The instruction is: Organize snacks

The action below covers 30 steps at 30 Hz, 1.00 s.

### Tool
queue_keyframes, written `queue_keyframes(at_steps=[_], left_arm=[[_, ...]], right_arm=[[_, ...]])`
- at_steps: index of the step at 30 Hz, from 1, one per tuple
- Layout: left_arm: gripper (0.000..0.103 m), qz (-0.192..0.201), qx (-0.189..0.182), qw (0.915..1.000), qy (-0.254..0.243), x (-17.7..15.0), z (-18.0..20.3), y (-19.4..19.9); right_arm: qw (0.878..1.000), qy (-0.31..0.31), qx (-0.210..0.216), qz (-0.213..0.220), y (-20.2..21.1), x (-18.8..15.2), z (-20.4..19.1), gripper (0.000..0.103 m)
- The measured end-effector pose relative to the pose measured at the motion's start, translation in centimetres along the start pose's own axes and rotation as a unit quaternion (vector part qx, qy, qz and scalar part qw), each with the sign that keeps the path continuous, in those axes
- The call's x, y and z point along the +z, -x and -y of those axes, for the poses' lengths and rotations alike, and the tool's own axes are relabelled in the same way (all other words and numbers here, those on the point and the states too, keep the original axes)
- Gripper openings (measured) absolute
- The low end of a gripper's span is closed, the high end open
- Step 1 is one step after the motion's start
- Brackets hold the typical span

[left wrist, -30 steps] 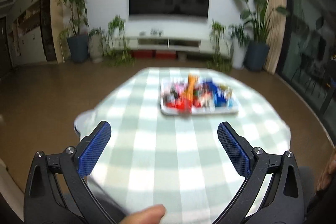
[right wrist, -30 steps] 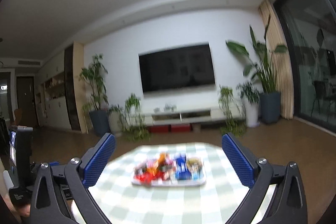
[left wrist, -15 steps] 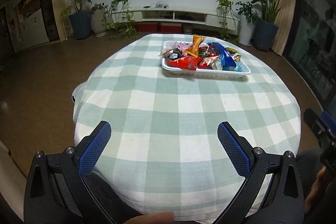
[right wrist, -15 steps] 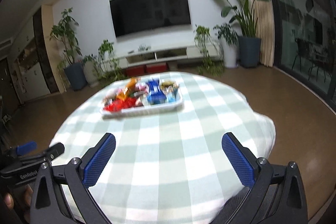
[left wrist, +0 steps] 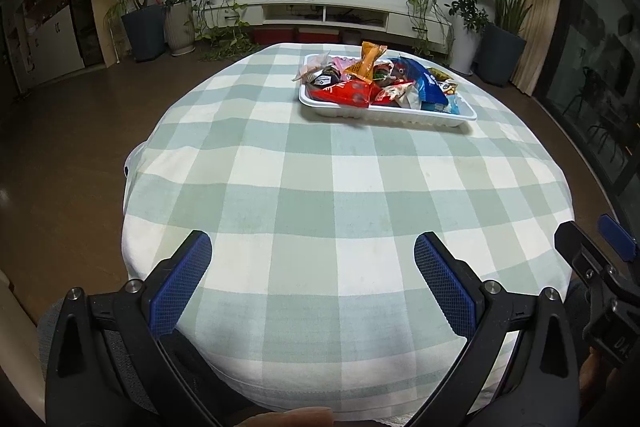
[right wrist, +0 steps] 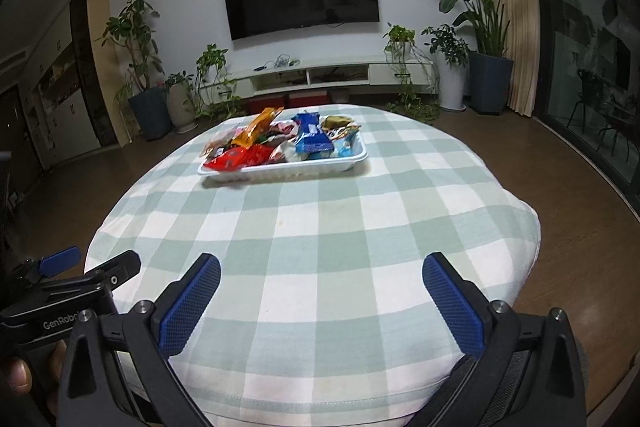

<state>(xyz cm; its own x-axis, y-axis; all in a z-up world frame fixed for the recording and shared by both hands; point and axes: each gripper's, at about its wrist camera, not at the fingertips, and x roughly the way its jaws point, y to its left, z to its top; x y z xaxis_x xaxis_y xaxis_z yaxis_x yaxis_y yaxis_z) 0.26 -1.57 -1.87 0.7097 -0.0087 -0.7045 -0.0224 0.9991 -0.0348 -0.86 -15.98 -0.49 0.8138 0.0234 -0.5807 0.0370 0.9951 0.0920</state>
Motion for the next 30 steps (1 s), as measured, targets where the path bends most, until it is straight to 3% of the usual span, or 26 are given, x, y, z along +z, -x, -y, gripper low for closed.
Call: queue_keyframes(at_steps=[30], left_arm=[[0.103, -0.008, 0.003, 1.0000, -0.002, -0.94, -0.03, -1.03]], right_arm=[[1.000, 0.011, 0.008, -0.021, -0.63, -0.80, -0.94, 0.103]])
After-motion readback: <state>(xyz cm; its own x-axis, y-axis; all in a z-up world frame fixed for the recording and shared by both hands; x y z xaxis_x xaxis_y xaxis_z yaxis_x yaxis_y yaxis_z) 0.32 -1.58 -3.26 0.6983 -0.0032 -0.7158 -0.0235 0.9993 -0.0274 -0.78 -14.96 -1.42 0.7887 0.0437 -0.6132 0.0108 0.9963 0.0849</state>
